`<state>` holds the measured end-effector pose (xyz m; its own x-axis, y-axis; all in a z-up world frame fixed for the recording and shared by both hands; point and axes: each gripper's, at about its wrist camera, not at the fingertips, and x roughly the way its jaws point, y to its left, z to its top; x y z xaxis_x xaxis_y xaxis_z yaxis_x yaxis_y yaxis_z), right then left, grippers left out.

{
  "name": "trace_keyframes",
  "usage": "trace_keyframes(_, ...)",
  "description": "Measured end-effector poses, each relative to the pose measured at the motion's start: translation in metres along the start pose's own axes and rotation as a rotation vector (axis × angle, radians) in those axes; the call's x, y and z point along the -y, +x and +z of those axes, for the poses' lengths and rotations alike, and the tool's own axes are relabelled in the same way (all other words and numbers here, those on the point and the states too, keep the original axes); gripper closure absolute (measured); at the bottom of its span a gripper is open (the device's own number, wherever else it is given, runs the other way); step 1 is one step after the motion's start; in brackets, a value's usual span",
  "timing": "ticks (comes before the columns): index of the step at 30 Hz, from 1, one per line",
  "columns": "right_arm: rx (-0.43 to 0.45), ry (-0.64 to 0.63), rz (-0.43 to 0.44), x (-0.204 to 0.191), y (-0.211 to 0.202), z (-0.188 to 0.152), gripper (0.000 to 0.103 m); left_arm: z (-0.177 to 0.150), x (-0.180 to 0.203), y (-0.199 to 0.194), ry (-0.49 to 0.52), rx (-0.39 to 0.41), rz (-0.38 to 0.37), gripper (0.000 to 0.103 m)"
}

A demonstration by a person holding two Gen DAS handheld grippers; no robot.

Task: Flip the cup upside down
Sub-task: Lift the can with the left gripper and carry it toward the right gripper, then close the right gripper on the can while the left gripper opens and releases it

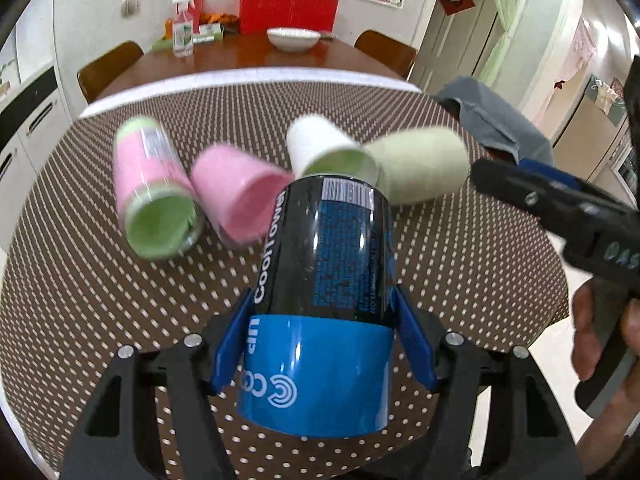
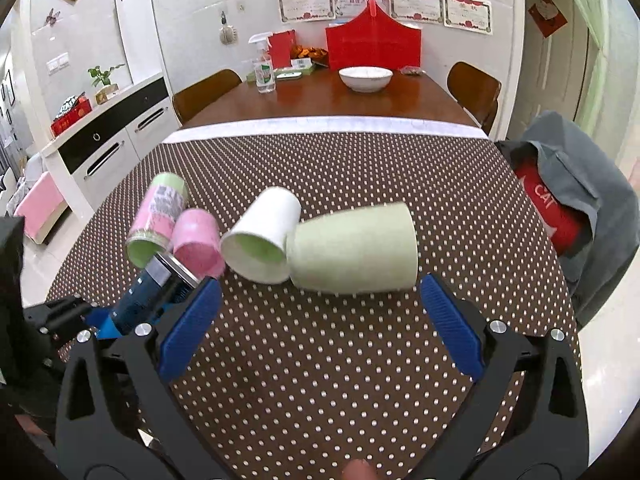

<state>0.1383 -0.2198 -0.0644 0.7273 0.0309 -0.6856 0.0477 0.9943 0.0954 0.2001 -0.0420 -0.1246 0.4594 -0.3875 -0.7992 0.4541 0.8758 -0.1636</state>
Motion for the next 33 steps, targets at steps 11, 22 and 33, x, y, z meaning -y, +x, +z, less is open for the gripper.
trace_keyframes(11, -0.009, 0.003, 0.01, -0.005, -0.002, -0.02, 0.006, -0.011, 0.003, 0.003, 0.024, 0.016, 0.106, 0.025)
trace_keyframes(22, 0.005, 0.008, 0.034, -0.016, -0.012, -0.023, 0.006, -0.017, 0.012, -0.029, 0.073, 0.117, 0.181, 0.004)
trace_keyframes(33, -0.007, 0.013, 0.099, -0.034, -0.015, -0.02, 0.006, -0.025, 0.0, -0.067, 0.044, 0.219, 0.242, 0.004)
